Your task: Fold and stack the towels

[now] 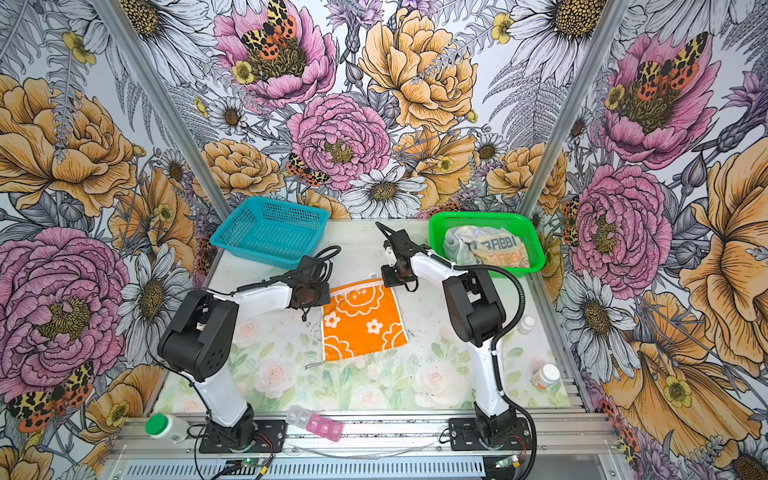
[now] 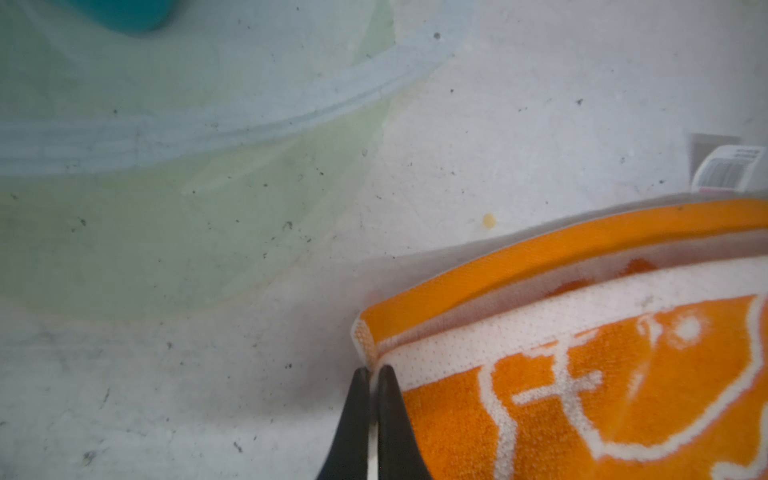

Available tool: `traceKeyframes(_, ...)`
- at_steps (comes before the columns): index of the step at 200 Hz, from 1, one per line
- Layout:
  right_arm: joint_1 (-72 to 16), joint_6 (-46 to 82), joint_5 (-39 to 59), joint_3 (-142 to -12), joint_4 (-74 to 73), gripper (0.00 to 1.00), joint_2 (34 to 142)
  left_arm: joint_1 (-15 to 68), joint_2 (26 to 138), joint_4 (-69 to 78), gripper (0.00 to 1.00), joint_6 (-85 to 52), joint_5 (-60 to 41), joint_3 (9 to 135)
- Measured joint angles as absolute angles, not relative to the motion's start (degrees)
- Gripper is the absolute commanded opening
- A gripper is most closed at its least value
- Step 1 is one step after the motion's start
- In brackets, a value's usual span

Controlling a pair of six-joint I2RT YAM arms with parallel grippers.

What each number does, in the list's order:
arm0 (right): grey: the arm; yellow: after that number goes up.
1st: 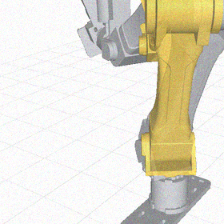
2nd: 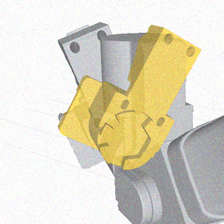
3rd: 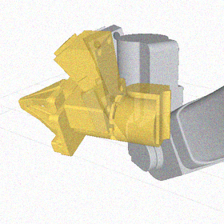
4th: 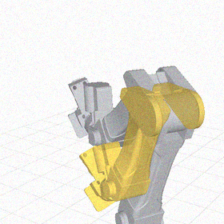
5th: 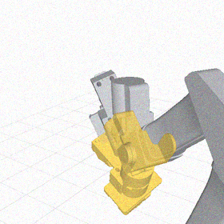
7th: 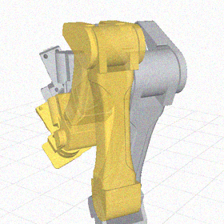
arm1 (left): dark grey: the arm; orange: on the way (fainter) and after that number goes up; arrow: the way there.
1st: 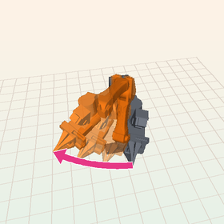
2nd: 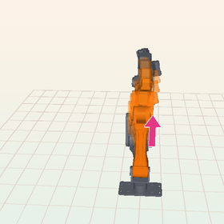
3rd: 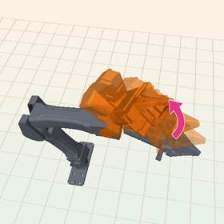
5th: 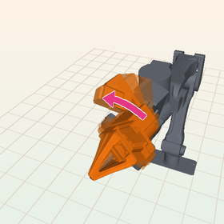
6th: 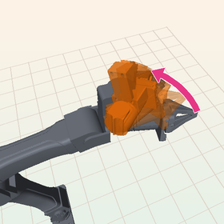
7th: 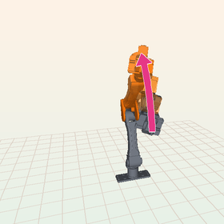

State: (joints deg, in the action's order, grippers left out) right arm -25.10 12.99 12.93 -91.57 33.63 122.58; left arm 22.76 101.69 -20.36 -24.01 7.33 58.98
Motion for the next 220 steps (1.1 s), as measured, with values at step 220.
traceKeyframes(220, -25.67, 13.19, 12.91, -88.53, 33.91, 0.0, 118.65, 23.38, 100.29, -21.56, 0.2, -23.81, 8.16, 58.98)
